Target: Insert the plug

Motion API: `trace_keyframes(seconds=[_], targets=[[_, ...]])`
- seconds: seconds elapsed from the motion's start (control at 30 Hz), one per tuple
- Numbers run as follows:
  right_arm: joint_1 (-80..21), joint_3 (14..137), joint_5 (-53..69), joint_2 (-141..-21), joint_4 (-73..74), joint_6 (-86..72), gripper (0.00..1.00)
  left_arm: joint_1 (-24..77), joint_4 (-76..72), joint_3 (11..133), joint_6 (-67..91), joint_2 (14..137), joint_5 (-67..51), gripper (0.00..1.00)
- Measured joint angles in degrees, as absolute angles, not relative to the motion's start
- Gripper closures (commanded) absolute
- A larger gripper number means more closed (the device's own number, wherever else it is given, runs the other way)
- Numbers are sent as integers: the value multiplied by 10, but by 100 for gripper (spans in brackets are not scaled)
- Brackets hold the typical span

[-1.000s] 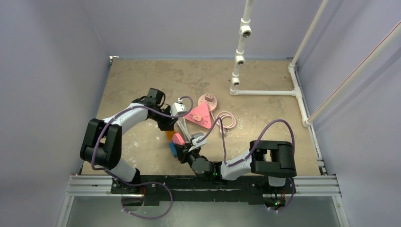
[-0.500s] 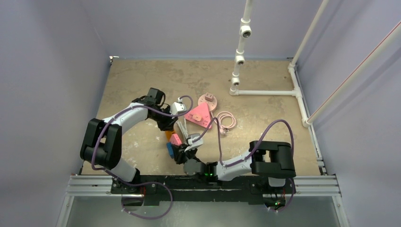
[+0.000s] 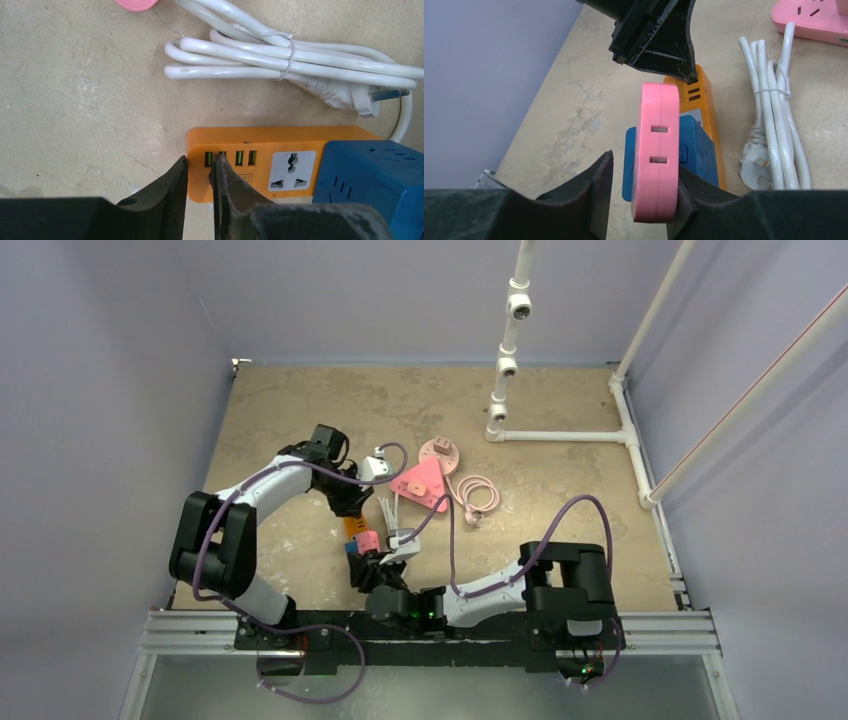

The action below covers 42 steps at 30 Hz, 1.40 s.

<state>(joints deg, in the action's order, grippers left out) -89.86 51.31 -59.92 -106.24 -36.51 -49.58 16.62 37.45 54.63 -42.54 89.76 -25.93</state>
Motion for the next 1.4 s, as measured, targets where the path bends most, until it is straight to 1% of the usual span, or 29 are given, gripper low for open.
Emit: trace_keyframes(seconds=[0.07,0.17,0.23,0.67,0.77,0.83,1.0,1.17,1.27,1.4], targets=[[-901,519,-603,-1062,-351,-508,49,166,382,549,-425,897,-254,95],[-903,531,-606,-1062,-329,-528,48,166,390,552,-424,893,-247,95],[-903,535,-605,-1058,-314,-535,45,165,395,553,-423,891,-240,95],[-911,558,-589,-1034,-214,-549,40,161,430,563,-409,872,-240,96],[-911,566,-588,-1033,-194,-555,36,161,431,564,-406,865,-243,96],[-911,570,-585,-1025,-175,-558,36,160,432,564,-402,863,-248,96],[-896,576,-547,-979,-67,-577,32,150,441,575,-394,864,-265,96],[-817,593,-475,-935,41,-622,28,143,439,584,-381,864,-277,97],[-781,607,-446,-926,99,-650,19,138,438,584,-376,864,-283,97],[-783,618,-391,-924,173,-684,19,135,438,584,-371,863,-291,96]])
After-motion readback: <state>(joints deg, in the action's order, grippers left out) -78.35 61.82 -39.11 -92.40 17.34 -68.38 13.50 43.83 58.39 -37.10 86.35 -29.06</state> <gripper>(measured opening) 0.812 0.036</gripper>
